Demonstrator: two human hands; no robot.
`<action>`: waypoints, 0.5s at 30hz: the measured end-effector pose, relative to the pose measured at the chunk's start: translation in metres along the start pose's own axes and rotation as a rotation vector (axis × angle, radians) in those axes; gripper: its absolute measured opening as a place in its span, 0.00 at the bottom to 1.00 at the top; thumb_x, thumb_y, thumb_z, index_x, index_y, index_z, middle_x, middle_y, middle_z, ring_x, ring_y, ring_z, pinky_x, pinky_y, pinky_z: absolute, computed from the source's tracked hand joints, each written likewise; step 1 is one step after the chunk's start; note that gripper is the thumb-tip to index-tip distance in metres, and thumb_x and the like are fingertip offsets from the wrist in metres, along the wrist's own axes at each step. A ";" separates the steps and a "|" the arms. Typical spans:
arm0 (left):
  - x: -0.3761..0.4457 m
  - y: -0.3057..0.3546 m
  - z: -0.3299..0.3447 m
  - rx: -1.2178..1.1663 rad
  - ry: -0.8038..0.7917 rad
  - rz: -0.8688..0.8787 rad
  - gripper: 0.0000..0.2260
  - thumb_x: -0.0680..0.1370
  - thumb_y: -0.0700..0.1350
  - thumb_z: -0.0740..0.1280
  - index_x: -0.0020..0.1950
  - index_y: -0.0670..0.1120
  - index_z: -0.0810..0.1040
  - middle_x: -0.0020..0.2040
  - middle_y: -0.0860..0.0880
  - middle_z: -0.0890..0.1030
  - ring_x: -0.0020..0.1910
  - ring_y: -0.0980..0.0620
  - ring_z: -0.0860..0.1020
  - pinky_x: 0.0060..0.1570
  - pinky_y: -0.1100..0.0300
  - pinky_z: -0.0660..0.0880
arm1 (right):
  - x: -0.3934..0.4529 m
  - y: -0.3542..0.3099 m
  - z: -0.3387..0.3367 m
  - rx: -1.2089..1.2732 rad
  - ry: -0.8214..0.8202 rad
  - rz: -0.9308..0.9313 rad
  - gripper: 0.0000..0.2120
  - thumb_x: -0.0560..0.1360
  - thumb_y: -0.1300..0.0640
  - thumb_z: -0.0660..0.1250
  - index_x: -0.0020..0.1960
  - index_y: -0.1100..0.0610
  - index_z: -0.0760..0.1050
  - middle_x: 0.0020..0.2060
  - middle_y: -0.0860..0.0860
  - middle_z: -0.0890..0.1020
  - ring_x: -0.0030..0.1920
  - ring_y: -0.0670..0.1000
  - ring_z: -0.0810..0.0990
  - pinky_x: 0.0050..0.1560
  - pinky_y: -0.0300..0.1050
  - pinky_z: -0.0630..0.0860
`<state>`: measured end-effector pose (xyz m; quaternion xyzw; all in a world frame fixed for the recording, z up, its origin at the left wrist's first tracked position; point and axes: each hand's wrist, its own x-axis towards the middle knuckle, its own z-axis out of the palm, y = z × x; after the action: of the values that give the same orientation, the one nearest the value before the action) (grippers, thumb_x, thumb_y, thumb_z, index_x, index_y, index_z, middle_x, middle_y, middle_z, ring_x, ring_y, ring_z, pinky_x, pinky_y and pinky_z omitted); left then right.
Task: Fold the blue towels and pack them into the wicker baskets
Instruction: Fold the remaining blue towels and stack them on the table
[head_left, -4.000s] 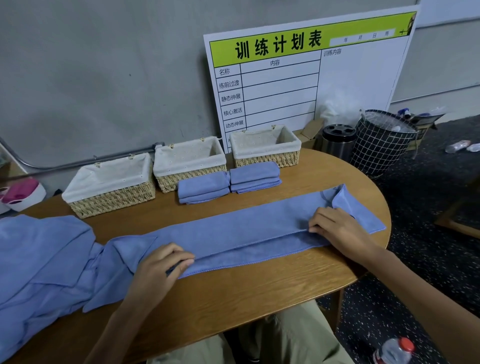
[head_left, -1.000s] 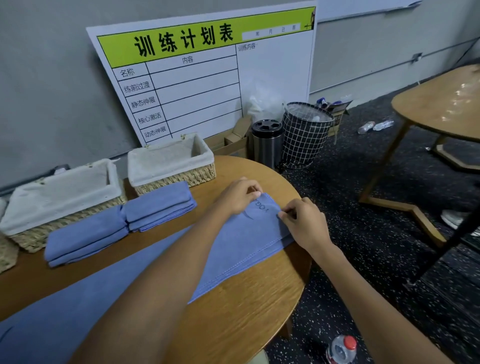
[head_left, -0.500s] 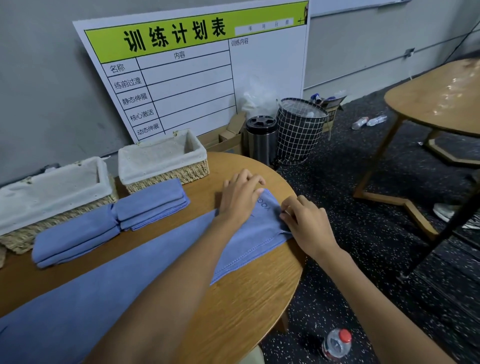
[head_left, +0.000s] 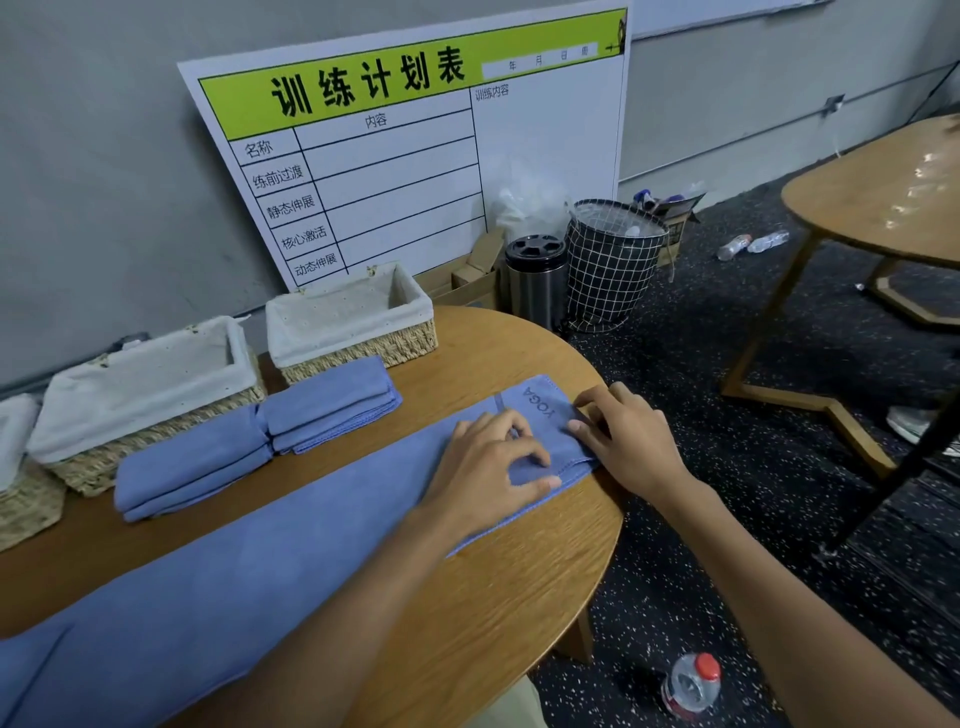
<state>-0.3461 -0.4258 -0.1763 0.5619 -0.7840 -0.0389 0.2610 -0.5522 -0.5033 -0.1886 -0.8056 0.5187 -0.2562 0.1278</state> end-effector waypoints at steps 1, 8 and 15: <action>-0.001 0.001 -0.001 -0.014 -0.025 -0.008 0.11 0.75 0.62 0.70 0.50 0.57 0.82 0.52 0.59 0.73 0.53 0.58 0.72 0.59 0.51 0.67 | 0.000 0.000 -0.001 0.004 -0.015 0.004 0.16 0.78 0.41 0.64 0.61 0.48 0.73 0.48 0.47 0.71 0.51 0.53 0.74 0.51 0.52 0.70; 0.001 0.007 -0.008 0.071 -0.017 0.093 0.06 0.78 0.55 0.69 0.47 0.54 0.81 0.48 0.59 0.74 0.49 0.58 0.72 0.56 0.51 0.67 | 0.002 0.000 -0.003 0.118 -0.012 0.050 0.19 0.77 0.40 0.66 0.61 0.50 0.74 0.50 0.48 0.72 0.50 0.52 0.75 0.50 0.51 0.75; -0.005 0.010 -0.007 0.093 -0.054 0.084 0.08 0.80 0.57 0.67 0.49 0.53 0.79 0.50 0.58 0.75 0.50 0.57 0.73 0.54 0.51 0.68 | 0.005 0.001 -0.001 0.098 -0.024 0.034 0.17 0.76 0.42 0.69 0.59 0.50 0.75 0.49 0.49 0.71 0.49 0.51 0.74 0.46 0.45 0.70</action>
<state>-0.3499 -0.4158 -0.1685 0.5389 -0.8145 -0.0068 0.2147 -0.5526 -0.5080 -0.1869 -0.7924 0.5176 -0.2695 0.1777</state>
